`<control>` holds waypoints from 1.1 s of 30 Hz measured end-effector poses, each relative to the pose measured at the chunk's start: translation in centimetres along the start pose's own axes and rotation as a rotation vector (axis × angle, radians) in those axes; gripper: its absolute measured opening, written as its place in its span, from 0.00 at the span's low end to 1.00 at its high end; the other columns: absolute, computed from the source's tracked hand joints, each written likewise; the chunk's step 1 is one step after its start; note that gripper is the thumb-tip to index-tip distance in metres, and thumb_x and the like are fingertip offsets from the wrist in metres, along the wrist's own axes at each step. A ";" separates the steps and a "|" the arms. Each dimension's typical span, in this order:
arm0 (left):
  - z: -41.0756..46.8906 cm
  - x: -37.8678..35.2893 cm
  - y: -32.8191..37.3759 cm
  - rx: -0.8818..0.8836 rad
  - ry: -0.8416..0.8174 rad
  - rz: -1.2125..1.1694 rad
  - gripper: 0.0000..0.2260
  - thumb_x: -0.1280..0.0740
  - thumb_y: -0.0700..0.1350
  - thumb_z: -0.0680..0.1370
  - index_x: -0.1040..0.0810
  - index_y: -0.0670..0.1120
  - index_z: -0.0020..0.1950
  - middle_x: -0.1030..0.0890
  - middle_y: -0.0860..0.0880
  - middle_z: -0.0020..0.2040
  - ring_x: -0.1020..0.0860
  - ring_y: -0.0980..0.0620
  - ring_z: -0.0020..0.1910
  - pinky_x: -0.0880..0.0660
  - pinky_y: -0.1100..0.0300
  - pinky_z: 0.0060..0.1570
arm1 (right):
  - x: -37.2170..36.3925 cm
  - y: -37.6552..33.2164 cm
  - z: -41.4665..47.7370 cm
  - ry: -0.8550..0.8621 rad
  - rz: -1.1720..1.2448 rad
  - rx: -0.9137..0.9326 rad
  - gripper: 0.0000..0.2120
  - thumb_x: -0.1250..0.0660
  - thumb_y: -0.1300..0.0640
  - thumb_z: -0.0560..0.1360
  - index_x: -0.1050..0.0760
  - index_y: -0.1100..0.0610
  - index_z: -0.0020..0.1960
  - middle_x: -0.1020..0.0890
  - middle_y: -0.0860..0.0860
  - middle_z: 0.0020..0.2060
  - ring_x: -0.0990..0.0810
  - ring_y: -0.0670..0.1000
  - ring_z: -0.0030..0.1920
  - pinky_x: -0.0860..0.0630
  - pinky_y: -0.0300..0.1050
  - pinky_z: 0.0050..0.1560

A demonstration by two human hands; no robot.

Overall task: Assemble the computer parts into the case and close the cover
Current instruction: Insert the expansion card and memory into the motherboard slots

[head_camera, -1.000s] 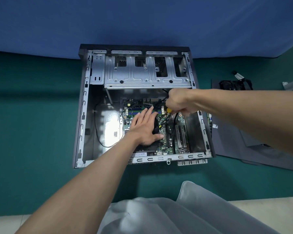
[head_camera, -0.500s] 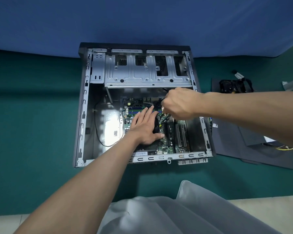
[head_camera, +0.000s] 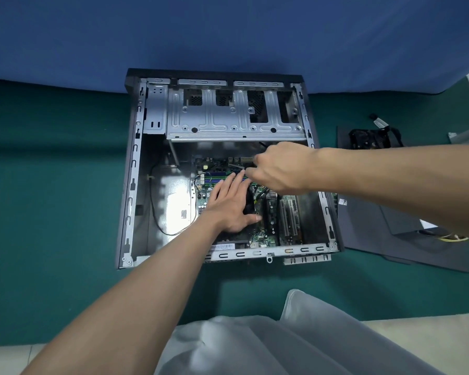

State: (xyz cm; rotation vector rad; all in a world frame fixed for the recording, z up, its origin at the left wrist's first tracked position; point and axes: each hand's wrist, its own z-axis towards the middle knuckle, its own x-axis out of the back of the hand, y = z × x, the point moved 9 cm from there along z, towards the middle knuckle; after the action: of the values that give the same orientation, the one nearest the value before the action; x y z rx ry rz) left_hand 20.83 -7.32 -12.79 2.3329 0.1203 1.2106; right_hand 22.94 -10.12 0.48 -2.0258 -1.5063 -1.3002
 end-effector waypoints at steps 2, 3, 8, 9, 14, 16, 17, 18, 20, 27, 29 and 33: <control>0.0 0.1 0.0 0.003 0.000 -0.004 0.42 0.38 0.63 0.77 0.63 0.52 0.78 0.69 0.55 0.77 0.69 0.56 0.75 0.72 0.58 0.67 | -0.3 1.0 0.3 -0.019 0.172 -0.112 0.06 0.43 0.60 0.78 0.29 0.62 0.46 0.25 0.57 0.36 0.27 0.58 0.34 0.33 0.47 0.34; 0.0 0.1 -0.1 0.002 -0.001 -0.008 0.42 0.38 0.63 0.77 0.62 0.52 0.79 0.69 0.55 0.77 0.69 0.56 0.75 0.72 0.58 0.66 | -0.9 2.2 0.5 -0.060 0.336 -0.237 0.08 0.42 0.60 0.78 0.32 0.61 0.41 0.29 0.56 0.33 0.30 0.56 0.33 0.33 0.45 0.34; 0.0 0.0 0.0 0.004 -0.001 -0.009 0.41 0.37 0.63 0.77 0.61 0.53 0.79 0.69 0.56 0.77 0.69 0.56 0.75 0.72 0.59 0.66 | -3.3 3.9 1.2 -0.296 0.735 -0.508 0.09 0.42 0.60 0.81 0.28 0.63 0.46 0.23 0.57 0.37 0.23 0.54 0.34 0.30 0.38 0.26; 0.0 0.1 -0.1 0.006 -0.002 -0.001 0.42 0.38 0.63 0.77 0.62 0.53 0.79 0.69 0.56 0.77 0.69 0.56 0.75 0.72 0.59 0.66 | -3.1 3.2 1.1 -0.347 0.706 -0.450 0.09 0.40 0.59 0.80 0.27 0.64 0.45 0.22 0.57 0.37 0.22 0.54 0.33 0.30 0.38 0.25; -0.1 0.0 -0.1 0.023 -0.009 0.026 0.43 0.39 0.64 0.77 0.65 0.51 0.78 0.67 0.52 0.78 0.69 0.54 0.75 0.71 0.58 0.67 | 0.3 -0.1 1.0 -0.113 0.006 -0.031 0.04 0.41 0.61 0.79 0.30 0.60 0.52 0.24 0.56 0.39 0.30 0.55 0.33 0.36 0.45 0.27; -0.1 0.0 0.0 0.025 -0.012 0.026 0.43 0.39 0.64 0.77 0.65 0.51 0.78 0.66 0.51 0.78 0.69 0.53 0.75 0.70 0.57 0.69 | 0.5 -0.5 0.7 0.000 -0.038 0.043 0.04 0.42 0.60 0.79 0.30 0.60 0.50 0.21 0.57 0.40 0.31 0.55 0.33 0.36 0.46 0.30; -0.1 0.1 0.0 0.022 -0.010 0.022 0.43 0.39 0.64 0.77 0.66 0.51 0.78 0.67 0.52 0.78 0.69 0.54 0.75 0.70 0.56 0.69 | 0.4 -0.2 0.7 0.028 -0.007 0.030 0.04 0.42 0.59 0.79 0.30 0.59 0.49 0.21 0.57 0.40 0.31 0.55 0.32 0.37 0.45 0.29; -0.1 0.1 0.0 0.018 -0.007 0.013 0.43 0.38 0.63 0.77 0.66 0.52 0.78 0.67 0.52 0.78 0.69 0.55 0.75 0.70 0.56 0.69 | 0.3 0.4 0.8 0.041 0.100 -0.036 0.05 0.41 0.58 0.78 0.30 0.59 0.47 0.21 0.58 0.40 0.32 0.56 0.32 0.38 0.44 0.29; -0.1 0.1 0.0 0.007 -0.004 -0.006 0.42 0.38 0.63 0.77 0.63 0.53 0.78 0.68 0.55 0.77 0.69 0.56 0.75 0.71 0.58 0.68 | -0.9 2.6 1.1 -0.025 0.435 -0.302 0.10 0.40 0.55 0.79 0.31 0.60 0.43 0.22 0.61 0.43 0.30 0.56 0.35 0.34 0.43 0.33; -0.1 0.1 0.0 -0.001 0.004 -0.007 0.41 0.37 0.64 0.77 0.60 0.53 0.79 0.68 0.56 0.77 0.68 0.56 0.75 0.71 0.58 0.67 | -3.5 4.2 -0.4 -0.321 0.796 -0.543 0.12 0.42 0.56 0.82 0.29 0.66 0.56 0.26 0.55 0.35 0.21 0.55 0.36 0.30 0.38 0.22; -0.1 0.1 -0.1 0.006 0.003 -0.006 0.41 0.37 0.63 0.77 0.60 0.53 0.79 0.68 0.56 0.77 0.68 0.56 0.75 0.71 0.58 0.66 | -2.2 2.7 0.0 -0.329 0.427 -0.302 0.07 0.43 0.59 0.81 0.31 0.63 0.54 0.29 0.54 0.34 0.24 0.55 0.36 0.32 0.43 0.26; 0.0 0.1 0.1 -0.001 0.002 -0.004 0.42 0.38 0.63 0.77 0.63 0.53 0.78 0.68 0.55 0.77 0.69 0.56 0.75 0.71 0.58 0.67 | 0.3 0.5 0.2 -0.034 -0.041 0.010 0.06 0.44 0.60 0.79 0.29 0.58 0.46 0.24 0.55 0.37 0.26 0.56 0.34 0.30 0.46 0.30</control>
State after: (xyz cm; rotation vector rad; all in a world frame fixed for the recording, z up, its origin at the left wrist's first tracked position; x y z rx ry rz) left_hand 20.85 -7.38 -12.63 2.3295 0.1259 1.2112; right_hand 23.48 -10.04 0.71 -2.0308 -1.5741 -1.2770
